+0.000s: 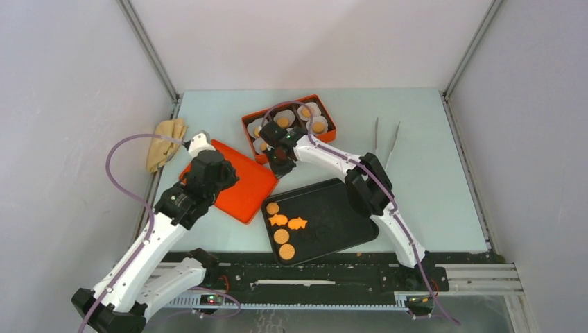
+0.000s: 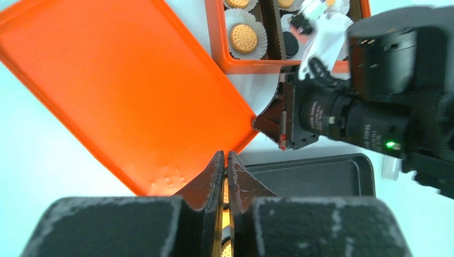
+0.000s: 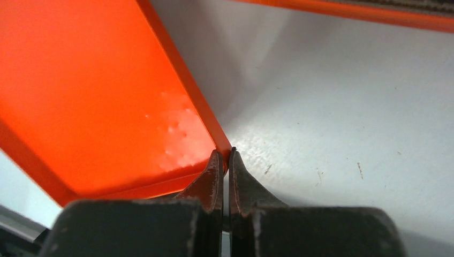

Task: Pack the cookies

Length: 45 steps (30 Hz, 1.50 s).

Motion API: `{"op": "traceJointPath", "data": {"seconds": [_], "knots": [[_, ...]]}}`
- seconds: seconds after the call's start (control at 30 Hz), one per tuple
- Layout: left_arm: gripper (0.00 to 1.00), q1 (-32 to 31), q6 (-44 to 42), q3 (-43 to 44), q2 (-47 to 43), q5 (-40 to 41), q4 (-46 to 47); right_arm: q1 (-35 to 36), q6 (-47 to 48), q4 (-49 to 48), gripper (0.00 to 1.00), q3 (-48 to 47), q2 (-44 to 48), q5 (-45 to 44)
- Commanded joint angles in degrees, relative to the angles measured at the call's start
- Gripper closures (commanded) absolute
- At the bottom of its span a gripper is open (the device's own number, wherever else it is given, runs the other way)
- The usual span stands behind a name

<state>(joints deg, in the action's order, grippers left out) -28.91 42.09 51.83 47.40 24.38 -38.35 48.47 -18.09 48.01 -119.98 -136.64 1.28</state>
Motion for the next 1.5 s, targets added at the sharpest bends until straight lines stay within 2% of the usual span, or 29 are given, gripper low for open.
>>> {"op": "traceJointPath", "data": {"seconds": [0.0,0.13,0.3,0.37,0.5,0.63,0.77,0.9,1.17,1.3,1.47], "knots": [[0.88,-0.01,1.65,-2.84,-1.4,1.61,-1.32,1.19,-0.09,1.43,1.0,-8.84,4.44,2.82],[0.76,-0.01,2.47,-4.22,-1.52,0.33,-2.03,0.91,0.12,3.23,1.0,-12.55,5.27,3.02],[0.69,-0.01,2.32,-6.76,-2.63,-3.15,0.17,-1.66,-0.14,5.59,1.0,-15.72,6.58,3.46],[0.67,-0.01,2.3,-8.55,-3.52,-4.69,1.19,-3.14,-0.24,5.55,1.0,-14.2,8.32,3.31],[0.55,-0.01,3.39,-12.24,-5.25,-10.15,4.21,-6.53,0.66,4.95,1.0,-8.83,11.64,3.01],[0.52,-0.16,7.37,-17.07,-5.0,-15.39,8.34,-9.87,0.6,3.36,1.0,-4.96,14.03,5.45],[0.48,-0.19,11.8,-23.43,-5.65,-17.45,16.72,-11.95,0.63,4.58,1.0,-4.48,14.9,7.44],[0.28,-0.19,13.22,-27.03,-5.24,-15.02,25.11,-12.4,0.48,4.96,1.0,-0.87,17.37,9.34],[0.26,-0.19,12.21,-30.5,-4.07,-9.35,37.96,-13.22,-1.37,1.77,1.0,10.95,22.56,11.78],[0.25,-0.19,15.38,-33.81,-6.52,-6.3,37.99,-13.76,-2.06,1.36,1.0,11.66,22.66,13.52],[0.25,-0.19,20.05,-39.98,-7.86,-6.82,38.08,-14.5,-1.91,2.75,1.0,10.32,22.5,14.76]]}}
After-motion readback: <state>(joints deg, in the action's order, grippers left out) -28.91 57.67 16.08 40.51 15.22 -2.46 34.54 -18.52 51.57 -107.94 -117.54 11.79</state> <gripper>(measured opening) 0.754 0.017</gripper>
